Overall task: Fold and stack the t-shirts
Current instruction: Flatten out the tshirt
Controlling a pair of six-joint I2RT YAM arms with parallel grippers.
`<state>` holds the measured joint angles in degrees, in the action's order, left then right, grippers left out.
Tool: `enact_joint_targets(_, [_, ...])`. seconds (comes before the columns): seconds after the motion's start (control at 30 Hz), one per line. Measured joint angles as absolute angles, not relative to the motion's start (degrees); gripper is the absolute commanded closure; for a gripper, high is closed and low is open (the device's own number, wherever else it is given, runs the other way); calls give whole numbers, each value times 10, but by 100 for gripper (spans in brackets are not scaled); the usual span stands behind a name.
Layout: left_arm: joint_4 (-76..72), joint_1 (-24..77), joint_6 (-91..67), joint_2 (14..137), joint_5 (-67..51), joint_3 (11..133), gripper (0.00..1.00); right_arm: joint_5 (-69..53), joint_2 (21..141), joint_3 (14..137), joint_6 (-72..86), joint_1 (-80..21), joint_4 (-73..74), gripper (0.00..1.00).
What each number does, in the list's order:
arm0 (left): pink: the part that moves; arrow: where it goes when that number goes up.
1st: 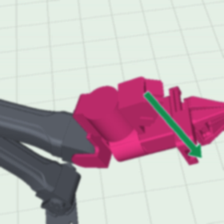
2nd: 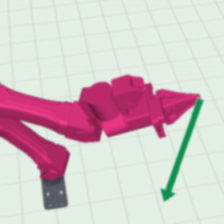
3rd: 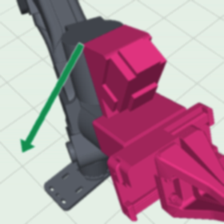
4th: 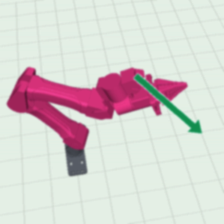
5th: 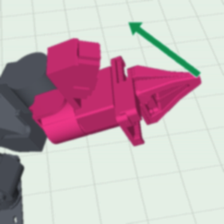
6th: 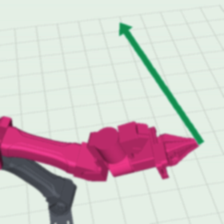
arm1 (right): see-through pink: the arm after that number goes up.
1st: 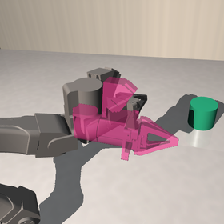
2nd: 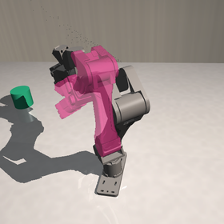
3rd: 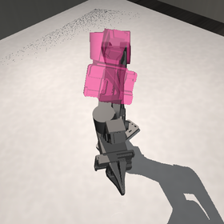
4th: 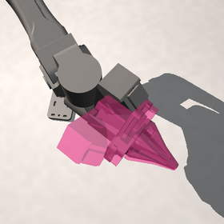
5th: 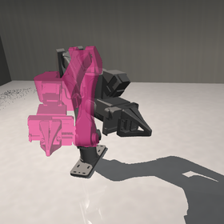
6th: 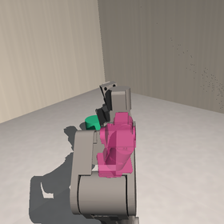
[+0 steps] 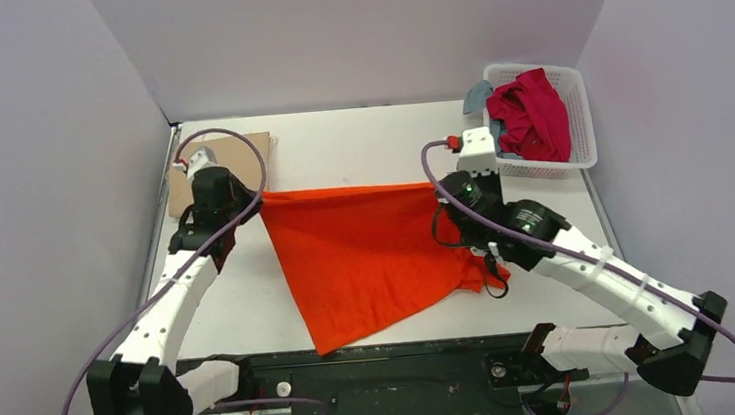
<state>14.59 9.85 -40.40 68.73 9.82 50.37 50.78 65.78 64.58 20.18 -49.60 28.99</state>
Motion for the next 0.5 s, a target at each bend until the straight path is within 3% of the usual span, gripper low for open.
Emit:
enact_joint_targets(0.23, [189, 122, -402, 564, 103, 634, 100, 498, 573, 763, 21, -495, 273, 100])
enact_joint_targets(0.5, [198, 142, -386, 463, 48, 816, 100, 297, 497, 971, -71, -496, 345, 100])
